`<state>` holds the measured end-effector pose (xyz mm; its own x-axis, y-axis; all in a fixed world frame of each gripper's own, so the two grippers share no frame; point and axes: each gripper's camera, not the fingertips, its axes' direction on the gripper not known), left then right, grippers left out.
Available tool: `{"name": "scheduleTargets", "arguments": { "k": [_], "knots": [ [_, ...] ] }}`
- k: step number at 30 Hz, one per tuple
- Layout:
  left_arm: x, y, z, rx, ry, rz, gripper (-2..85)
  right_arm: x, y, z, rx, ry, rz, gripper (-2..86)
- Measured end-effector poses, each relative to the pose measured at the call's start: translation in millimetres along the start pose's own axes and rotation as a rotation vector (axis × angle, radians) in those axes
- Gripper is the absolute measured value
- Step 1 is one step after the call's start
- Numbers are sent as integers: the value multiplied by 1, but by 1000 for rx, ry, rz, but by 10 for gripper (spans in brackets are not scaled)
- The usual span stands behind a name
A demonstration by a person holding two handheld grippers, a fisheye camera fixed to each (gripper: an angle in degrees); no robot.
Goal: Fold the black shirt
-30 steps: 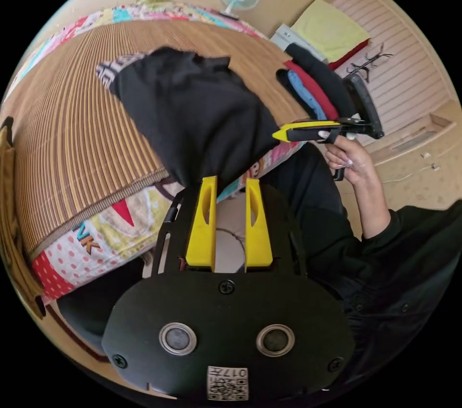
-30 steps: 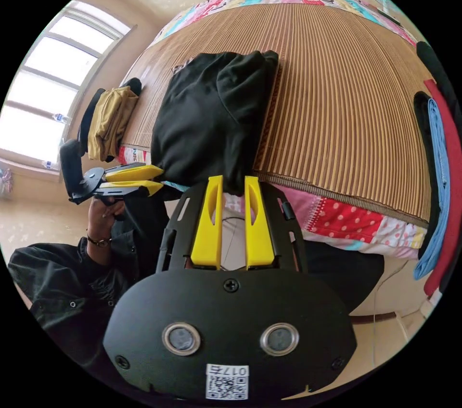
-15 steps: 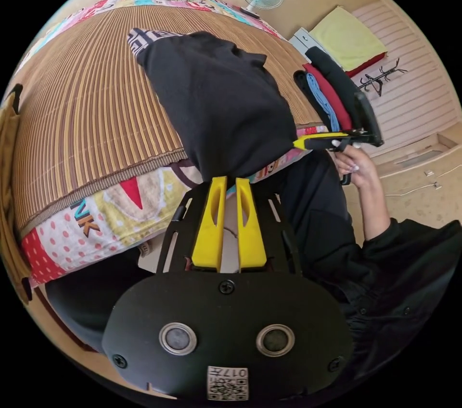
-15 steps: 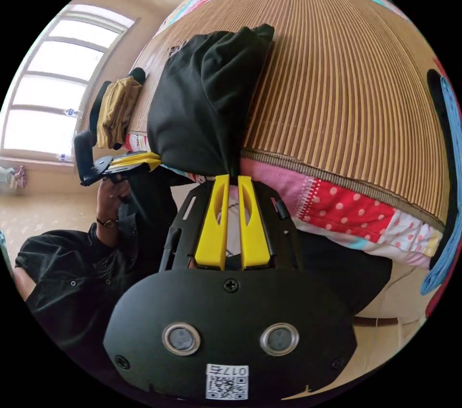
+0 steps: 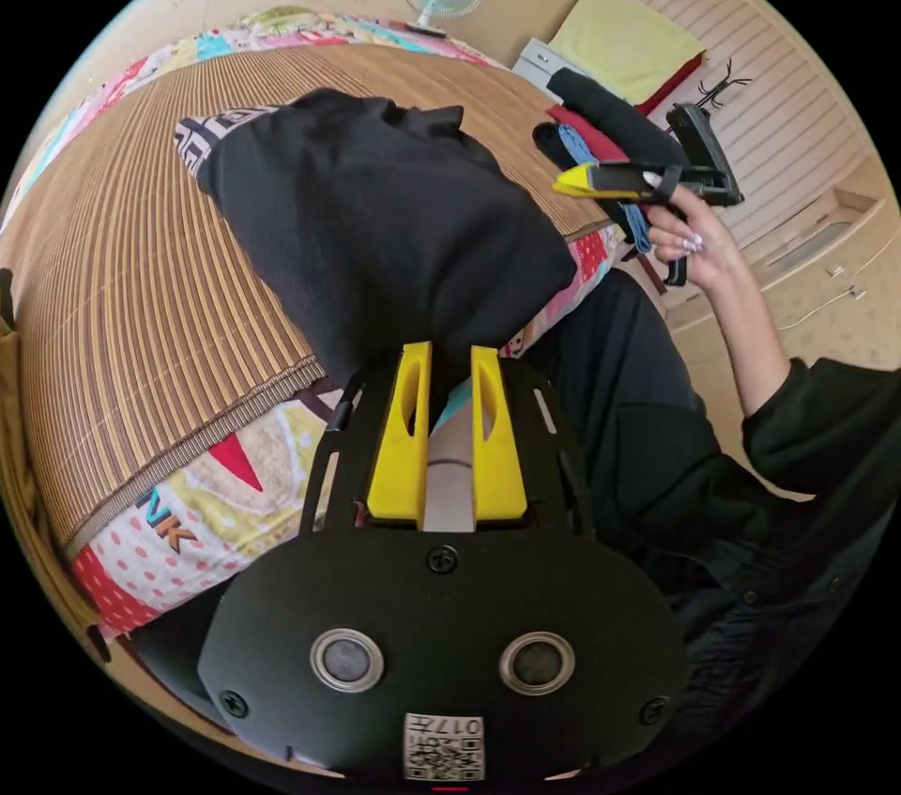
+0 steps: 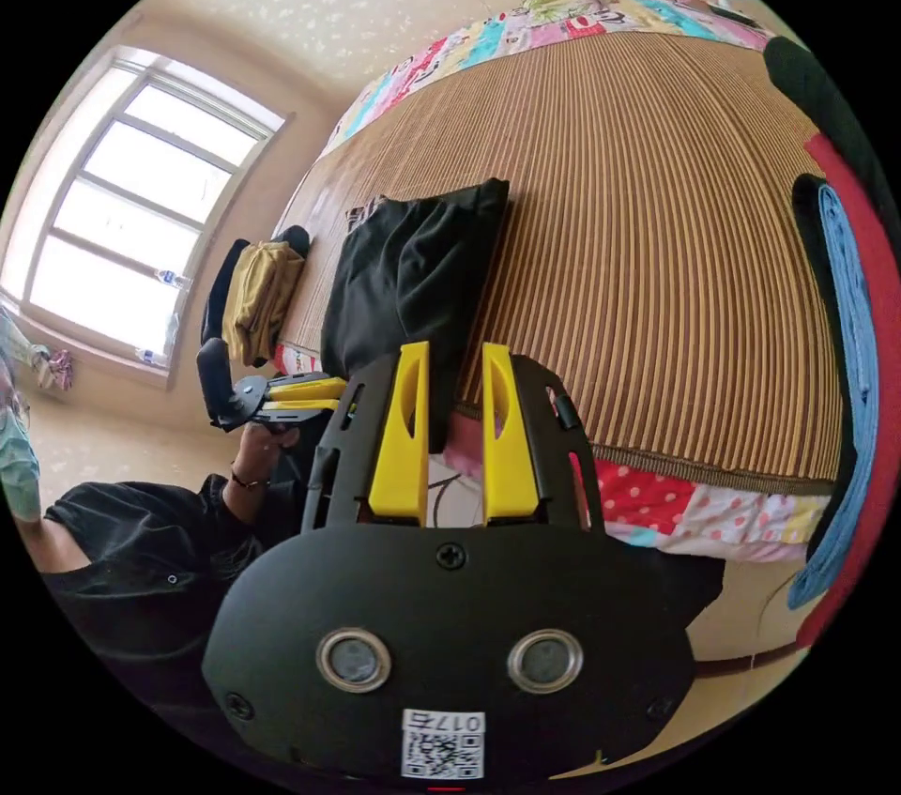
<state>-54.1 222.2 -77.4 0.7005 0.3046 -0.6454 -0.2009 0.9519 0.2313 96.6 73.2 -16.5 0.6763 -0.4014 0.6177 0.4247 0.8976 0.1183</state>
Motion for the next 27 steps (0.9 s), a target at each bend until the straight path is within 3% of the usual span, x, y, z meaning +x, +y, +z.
{"name": "scheduleTargets", "arguments": {
  "k": [5, 9, 13, 17, 21, 25, 27],
  "knots": [
    [-8, 9, -5, 15, 47, -16, 66, -26, -67, 21, -21, 135, -99, 85],
    [-11, 18, -8, 43, 62, 0, 61, -17, -100, 60, -94, 135, -43, 71],
    [-10, 22, -8, 48, 56, 16, 59, -18, -108, 77, -32, 237, -27, 27],
    [-13, 25, -10, 54, 75, 9, 55, -20, -112, 106, -113, 359, -21, 13],
    [-18, 28, -11, 60, 98, -5, 53, -22, -117, 100, -154, 407, 160, 9],
    [-21, 29, -12, 58, 116, -12, 52, -44, -110, 81, -38, 509, 180, 9],
    [-20, 31, -13, 63, 112, -3, 52, -70, -103, 71, 87, 388, 81, 11]
  ]
}}
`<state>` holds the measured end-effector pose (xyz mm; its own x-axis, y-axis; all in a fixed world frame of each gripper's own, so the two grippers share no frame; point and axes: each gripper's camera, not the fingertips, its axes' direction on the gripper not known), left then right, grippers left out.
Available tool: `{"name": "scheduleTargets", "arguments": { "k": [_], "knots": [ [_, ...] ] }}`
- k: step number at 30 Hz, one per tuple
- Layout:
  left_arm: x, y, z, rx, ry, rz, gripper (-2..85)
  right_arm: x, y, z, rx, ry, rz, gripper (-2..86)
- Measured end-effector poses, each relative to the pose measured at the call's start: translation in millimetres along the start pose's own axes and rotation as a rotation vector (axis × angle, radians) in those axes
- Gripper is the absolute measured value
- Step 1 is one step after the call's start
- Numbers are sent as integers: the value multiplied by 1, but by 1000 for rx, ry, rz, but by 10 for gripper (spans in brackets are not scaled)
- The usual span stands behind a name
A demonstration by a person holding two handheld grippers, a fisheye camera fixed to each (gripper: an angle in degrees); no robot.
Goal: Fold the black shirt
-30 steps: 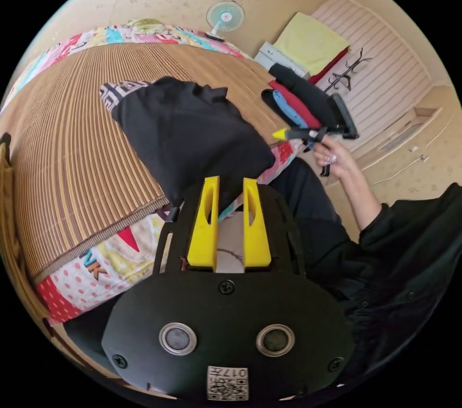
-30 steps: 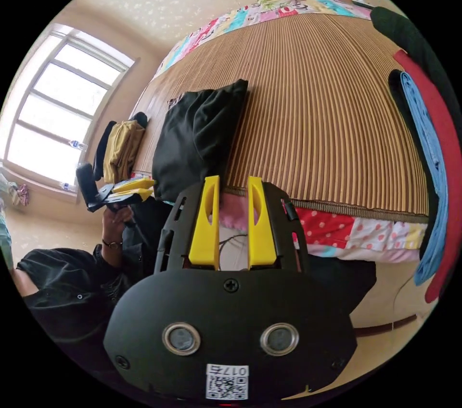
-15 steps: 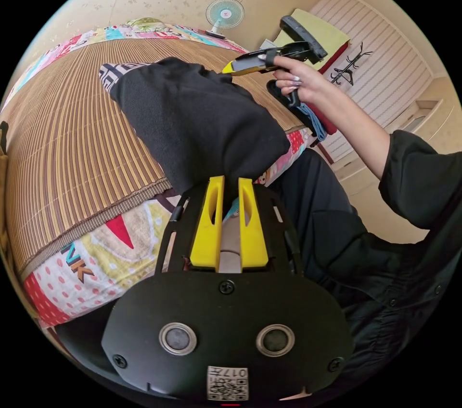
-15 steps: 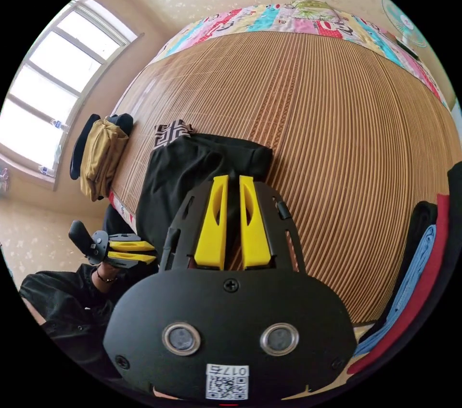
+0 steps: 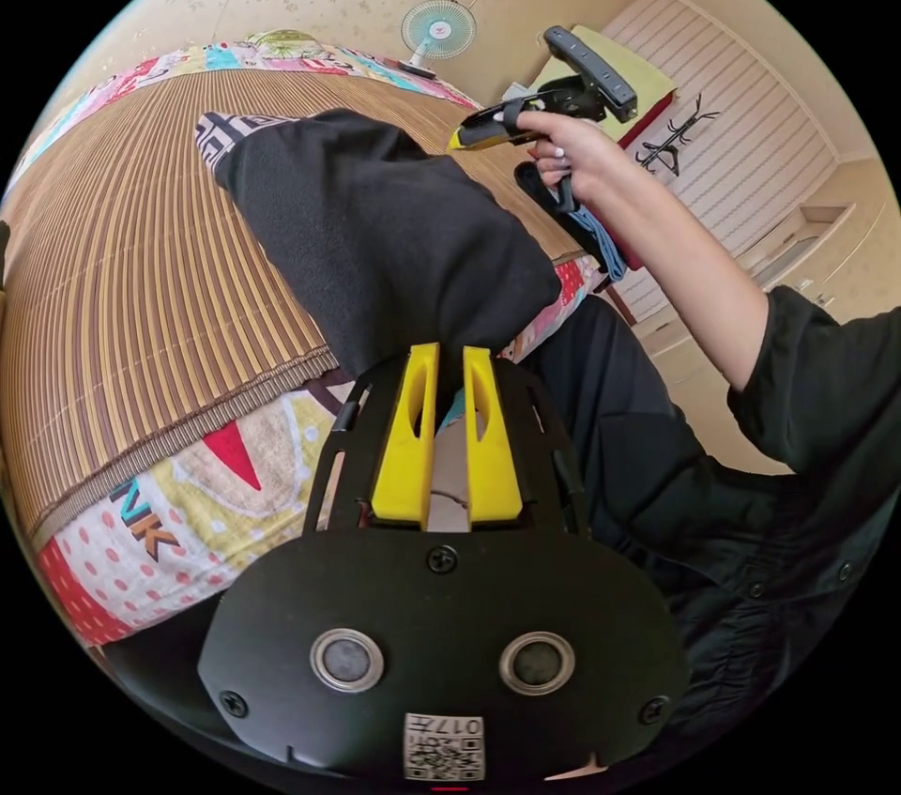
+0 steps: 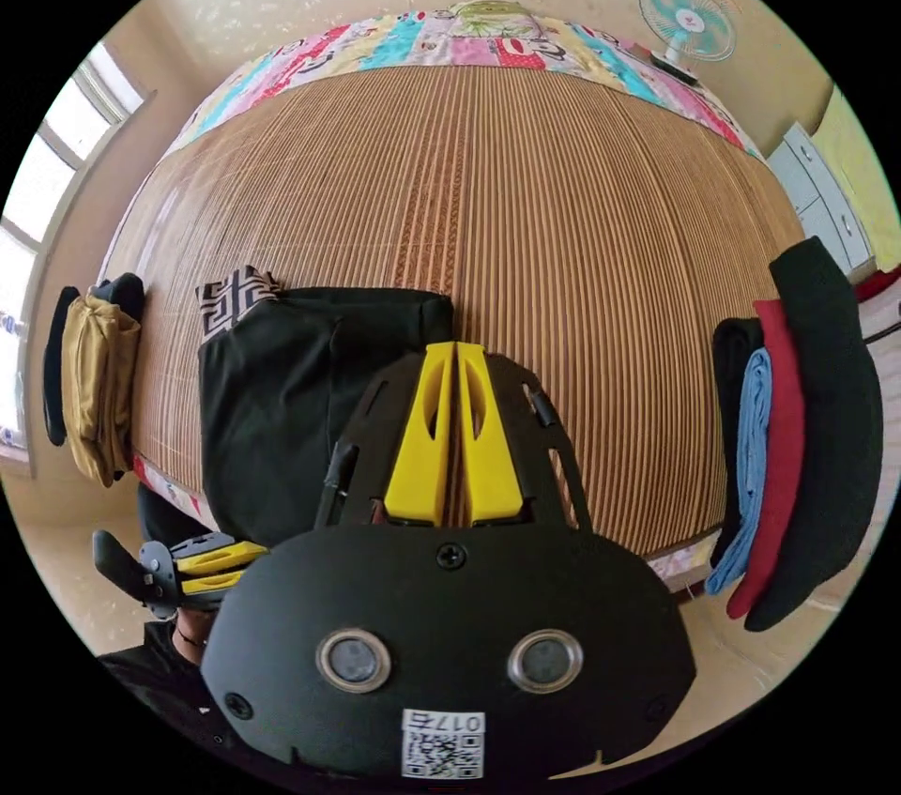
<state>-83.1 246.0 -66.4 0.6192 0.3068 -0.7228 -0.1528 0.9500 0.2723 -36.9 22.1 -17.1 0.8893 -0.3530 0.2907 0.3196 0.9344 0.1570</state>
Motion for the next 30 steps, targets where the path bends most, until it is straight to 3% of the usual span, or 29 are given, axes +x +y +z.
{"name": "scheduleTargets", "arguments": {
  "k": [2, 4, 9, 14, 18, 21, 25, 30],
  "knots": [
    [1, 2, 0, 6, -7, 6, 52, -20, 2, -7, 65, -154, -92, 11],
    [2, 3, 0, 6, -15, 11, 52, -40, -5, 2, 3, -204, -164, 8],
    [7, 4, -2, 5, -39, 33, 53, -54, -21, 80, -195, -10, -215, 4],
    [13, 9, 0, 11, -93, 89, 55, -14, -16, 54, -134, -209, -46, 4],
    [22, 11, -11, 16, -105, 182, 66, -6, 35, -25, 63, -214, -118, 4],
    [38, 18, -38, 114, -252, 228, 80, 9, 94, -71, 139, -151, -170, 3],
    [19, 29, -76, 242, -294, 12, 86, 49, 158, -99, 124, -51, -137, 3],
    [-33, 35, -72, 104, -147, -163, 135, 143, 227, -147, 231, -131, 88, 4]
  ]
}}
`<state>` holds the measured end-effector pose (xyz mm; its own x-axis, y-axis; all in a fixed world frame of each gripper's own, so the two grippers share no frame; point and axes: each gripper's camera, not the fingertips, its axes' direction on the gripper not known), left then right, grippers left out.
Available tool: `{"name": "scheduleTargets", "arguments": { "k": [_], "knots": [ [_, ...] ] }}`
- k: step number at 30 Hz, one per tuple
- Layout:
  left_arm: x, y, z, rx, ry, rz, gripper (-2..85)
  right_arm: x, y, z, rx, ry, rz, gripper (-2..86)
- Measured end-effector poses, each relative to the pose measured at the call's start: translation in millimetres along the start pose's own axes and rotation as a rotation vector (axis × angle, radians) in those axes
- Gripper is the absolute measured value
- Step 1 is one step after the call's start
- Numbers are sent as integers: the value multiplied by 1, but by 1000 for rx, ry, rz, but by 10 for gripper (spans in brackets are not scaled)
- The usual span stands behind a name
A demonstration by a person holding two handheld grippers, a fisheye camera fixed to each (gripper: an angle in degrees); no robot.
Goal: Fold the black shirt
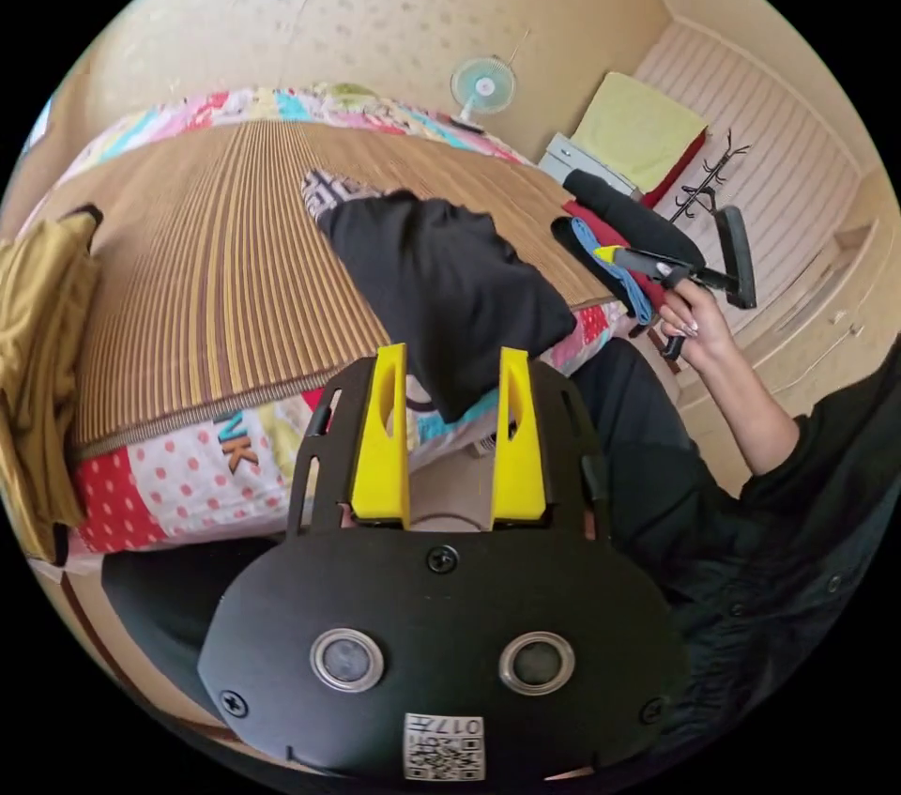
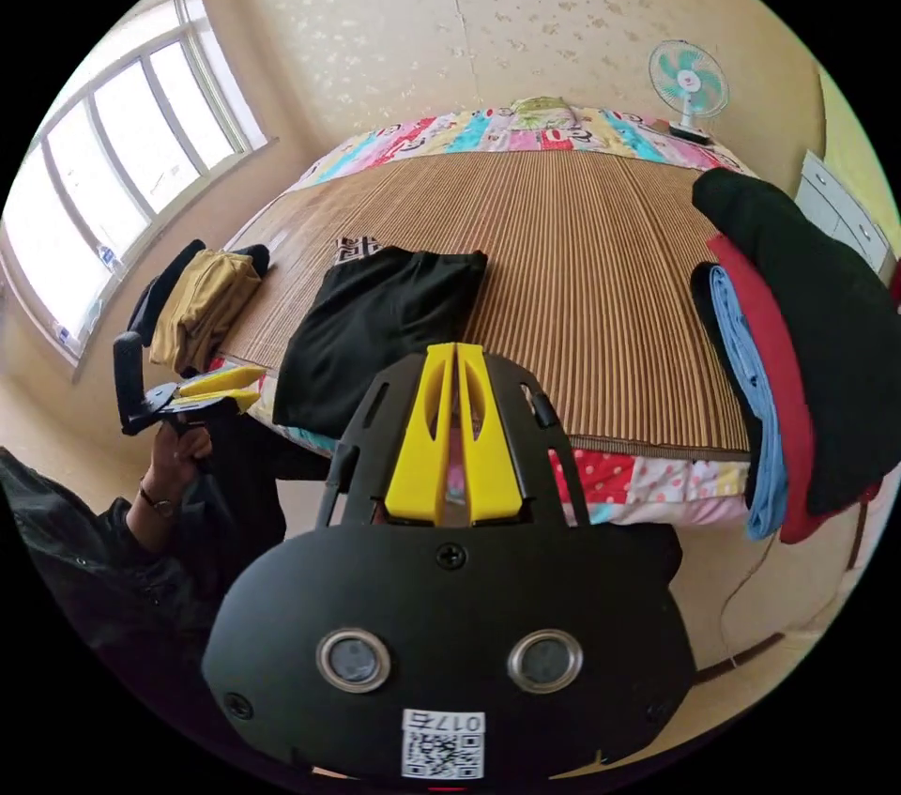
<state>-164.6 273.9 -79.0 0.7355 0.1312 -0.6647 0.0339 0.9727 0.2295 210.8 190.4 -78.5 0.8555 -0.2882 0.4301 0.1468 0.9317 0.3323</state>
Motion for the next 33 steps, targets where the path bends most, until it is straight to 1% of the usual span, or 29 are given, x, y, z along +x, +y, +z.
{"name": "scheduleTargets", "arguments": {
  "k": [2, 3, 6, 7, 9, 12, 14, 17, 18, 19, 20, 22, 23, 24, 26, 27, 28, 30, 33],
  "knots": [
    [-15, 2, 10, -37, 6, -60, 132, 30, 10, -22, 31, -36, 84, 4],
    [-26, 1, 21, -69, 36, -104, 129, 46, 15, -31, 42, -74, 120, 4],
    [-49, 1, 32, -51, 31, -196, 114, 79, 23, -36, 11, -194, 173, 5],
    [-52, 0, 32, -55, 36, -196, 109, 84, 24, -35, -2, -226, 173, 5],
    [-57, -3, 30, -72, 45, -202, 99, 100, 25, -35, -34, -419, 115, 5],
    [-60, -2, 34, -92, 93, -219, 86, 122, 25, -46, 5, -618, 101, 5],
    [-61, 1, 35, -80, 114, -229, 84, 133, 22, -52, 1, -649, 97, 6],
    [-64, 4, 40, -57, 56, -218, 76, 145, 13, -61, -53, -635, 49, 7],
    [-69, 4, 44, -59, 54, -225, 70, 150, 10, -60, -87, -661, 24, 8],
    [-73, 3, 44, -60, 67, -232, 66, 152, 9, -59, -105, -687, 15, 8],
    [-80, 3, 46, -63, 127, -242, 56, 157, 8, -56, -140, -752, 17, 10],
    [-91, 5, 44, -51, 187, -273, 40, 165, 9, -49, -184, -840, 60, 14],
    [-92, 7, 40, -30, 205, -265, 33, 170, 11, -37, -265, -868, 123, 18],
    [-90, 9, 34, -9, 214, -253, 29, 173, 13, -21, -395, -873, 202, 24],
    [-87, 11, 25, 23, 246, -239, 25, 177, 16, -6, -474, -926, 286, 45],
    [-85, 11, 21, 40, 272, -225, 23, 181, 19, 1, -469, -981, 366, 86],
    [-85, 11, 19, 44, 282, -222, 22, 183, 21, 4, -461, -1009, 410, 106],
    [-85, 14, 16, 47, 346, -235, 20, 190, 30, 19, -423, -1095, 570, 154],
    [-82, 21, 9, 77, 434, -256, 22, 187, 37, 35, -461, -1085, 663, 201]
  ]
}}
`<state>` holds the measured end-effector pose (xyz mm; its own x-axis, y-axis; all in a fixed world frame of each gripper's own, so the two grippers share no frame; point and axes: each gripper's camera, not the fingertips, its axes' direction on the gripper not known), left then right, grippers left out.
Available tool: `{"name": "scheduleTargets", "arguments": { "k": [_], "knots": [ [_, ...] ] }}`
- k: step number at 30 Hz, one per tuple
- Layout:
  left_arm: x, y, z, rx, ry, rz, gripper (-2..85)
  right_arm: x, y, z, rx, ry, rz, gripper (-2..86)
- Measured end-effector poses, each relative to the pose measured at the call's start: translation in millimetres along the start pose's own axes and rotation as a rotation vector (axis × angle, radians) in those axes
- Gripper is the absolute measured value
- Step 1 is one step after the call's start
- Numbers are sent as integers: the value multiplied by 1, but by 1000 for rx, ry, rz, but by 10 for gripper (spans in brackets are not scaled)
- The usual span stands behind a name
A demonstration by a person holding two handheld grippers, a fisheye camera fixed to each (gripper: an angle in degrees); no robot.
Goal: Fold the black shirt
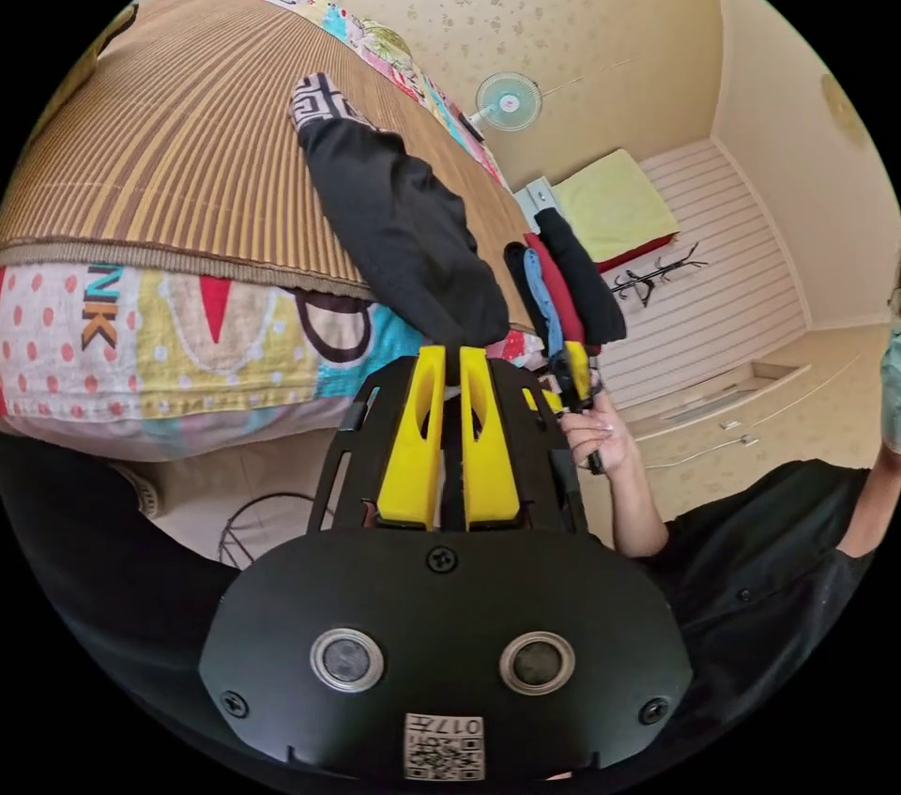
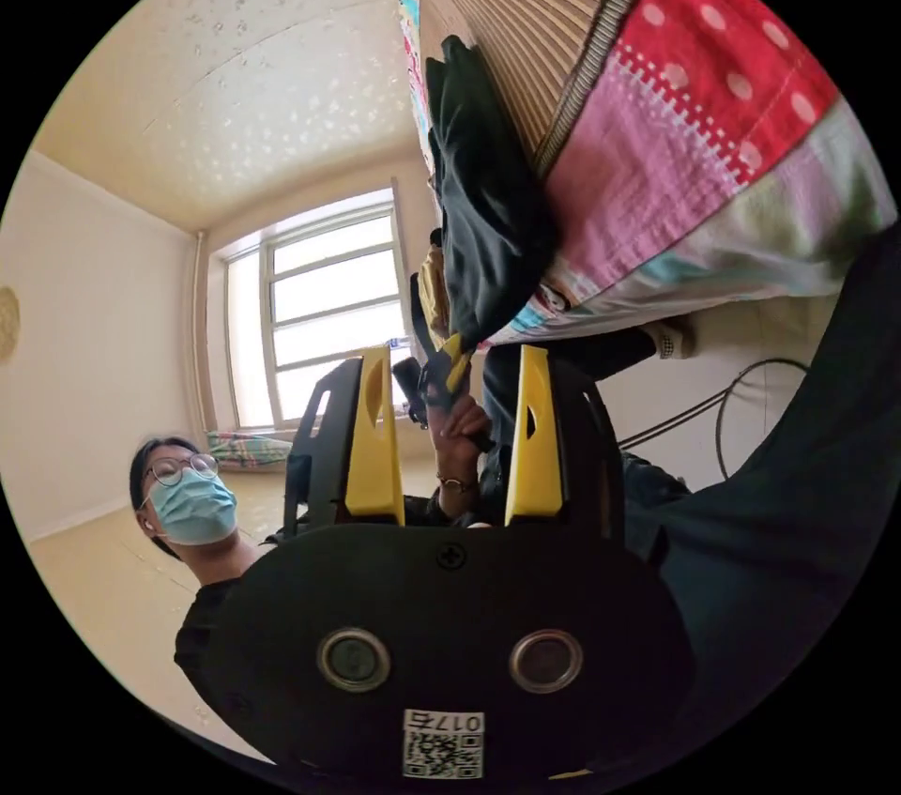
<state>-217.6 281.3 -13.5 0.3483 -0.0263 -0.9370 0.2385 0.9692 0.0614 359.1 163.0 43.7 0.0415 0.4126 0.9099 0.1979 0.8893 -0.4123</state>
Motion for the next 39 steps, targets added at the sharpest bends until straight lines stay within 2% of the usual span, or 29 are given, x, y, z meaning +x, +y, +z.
{"name": "scheduleTargets", "arguments": {
  "k": [3, 7, 10, 11, 13, 15, 19, 23, 29, 31, 34, 36, 39],
  "knots": [
    [14, 7, -2, 12, 36, 16, 27, 1, -4, 6, 64, -30, 7, 231],
    [28, 13, -9, 39, 89, 27, 29, 8, -10, 3, 138, -125, 68, 228],
    [44, 16, -26, 91, 58, 76, 31, 7, 0, -15, 246, -156, 107, 177],
    [51, 16, -33, 105, 38, 102, 31, -2, 7, -24, 289, -138, 76, 133],
    [60, 14, -40, 109, 25, 137, 32, -18, 10, -29, 258, -109, 20, 61],
    [72, 13, -50, 141, 34, 176, 31, -42, 17, -31, 214, -93, -23, 39],
    [111, 9, -78, 251, 59, 290, 29, -93, 37, -34, 177, -145, -157, 21],
    [168, -5, -97, 298, 65, 419, 28, -168, 68, -35, 133, -40, -347, 13],
    [212, -21, -57, 287, 0, 522, 26, -216, 65, -54, 69, 116, -434, 9],
    [226, -32, -37, 284, 34, 547, 26, -240, 65, -69, 81, 149, -499, 8],
    [266, -71, 4, 294, 143, 588, 26, -303, 75, -107, 118, 207, -671, 7],
    [315, -103, 36, 320, 214, 675, 26, -364, 104, -144, 192, 260, -886, 7],
    [376, -132, 94, 313, 267, 783, 26, -412, 148, -195, 317, 310, -1029, 7]
  ]
}}
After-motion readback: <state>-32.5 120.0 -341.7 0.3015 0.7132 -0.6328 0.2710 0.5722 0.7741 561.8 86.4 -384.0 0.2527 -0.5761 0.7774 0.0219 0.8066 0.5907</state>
